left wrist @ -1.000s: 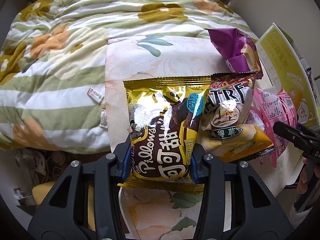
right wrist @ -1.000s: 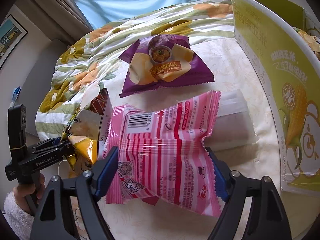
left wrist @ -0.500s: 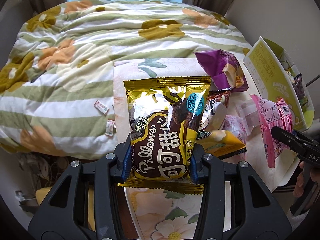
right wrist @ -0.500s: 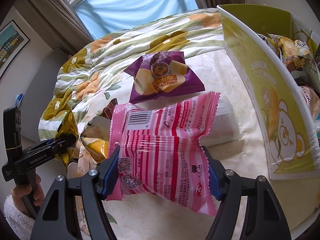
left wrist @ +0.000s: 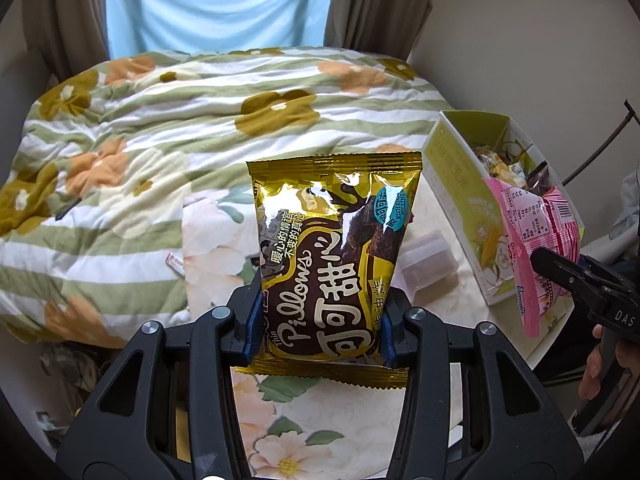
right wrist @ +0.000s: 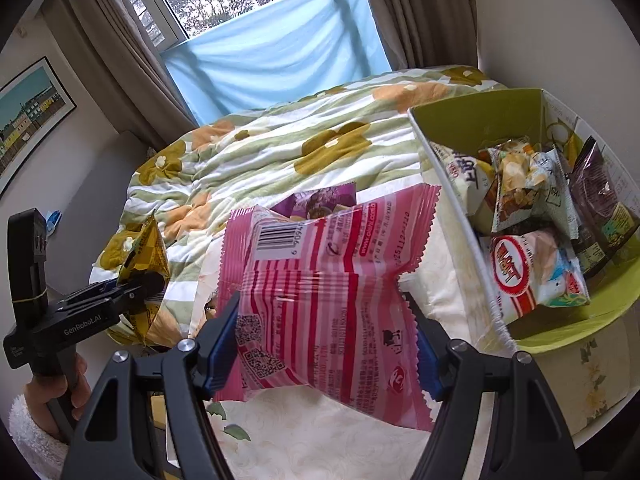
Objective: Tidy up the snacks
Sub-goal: 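Carry both bags into the box, open the left gripper while the right drops its bag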
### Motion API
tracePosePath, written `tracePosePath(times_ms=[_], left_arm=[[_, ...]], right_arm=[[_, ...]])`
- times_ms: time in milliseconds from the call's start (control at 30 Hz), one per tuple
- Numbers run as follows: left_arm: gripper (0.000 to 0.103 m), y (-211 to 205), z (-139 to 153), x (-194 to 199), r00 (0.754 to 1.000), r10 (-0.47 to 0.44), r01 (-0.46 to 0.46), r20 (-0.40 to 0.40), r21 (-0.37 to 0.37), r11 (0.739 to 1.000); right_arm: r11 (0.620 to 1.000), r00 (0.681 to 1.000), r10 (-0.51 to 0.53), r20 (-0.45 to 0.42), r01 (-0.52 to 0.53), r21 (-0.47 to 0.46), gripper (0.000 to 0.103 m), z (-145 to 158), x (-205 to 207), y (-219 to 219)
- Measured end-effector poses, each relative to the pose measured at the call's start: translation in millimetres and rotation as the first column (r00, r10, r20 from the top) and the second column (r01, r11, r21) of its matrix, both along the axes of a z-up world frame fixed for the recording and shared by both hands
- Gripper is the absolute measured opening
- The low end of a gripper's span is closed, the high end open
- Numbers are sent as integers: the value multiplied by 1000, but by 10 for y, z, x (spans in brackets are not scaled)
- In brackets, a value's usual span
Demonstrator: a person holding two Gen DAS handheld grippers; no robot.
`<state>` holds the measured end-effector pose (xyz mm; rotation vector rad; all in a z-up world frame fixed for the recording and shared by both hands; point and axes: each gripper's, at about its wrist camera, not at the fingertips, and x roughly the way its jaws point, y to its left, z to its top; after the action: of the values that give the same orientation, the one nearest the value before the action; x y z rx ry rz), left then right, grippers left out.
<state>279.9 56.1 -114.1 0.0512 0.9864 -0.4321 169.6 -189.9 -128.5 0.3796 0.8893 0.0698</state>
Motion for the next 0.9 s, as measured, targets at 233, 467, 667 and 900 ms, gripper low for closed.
tracePosePath(times_ms=[233,467,667,900], left_arm=[[41,-714,283,-122,999,-1,3,43,-55,999],[41,-1721,362,-252,998,-43,47,51,-71,996],[41,-2644,214,-298,996,-84,85,14,-62,994],[41,-3509,-169,-397,993,-89,86,-73,-44,995]], right_arm=[[999,998,-23,54,25,-21,69,215,-160,-646],[997,996,-61,69,63,-36,69,323,-295,-1541],[997,995,-72,68,74,-37,69,320,-375,-2152],[999,999,-39,36,40,-29,69,239,-408,-2668]])
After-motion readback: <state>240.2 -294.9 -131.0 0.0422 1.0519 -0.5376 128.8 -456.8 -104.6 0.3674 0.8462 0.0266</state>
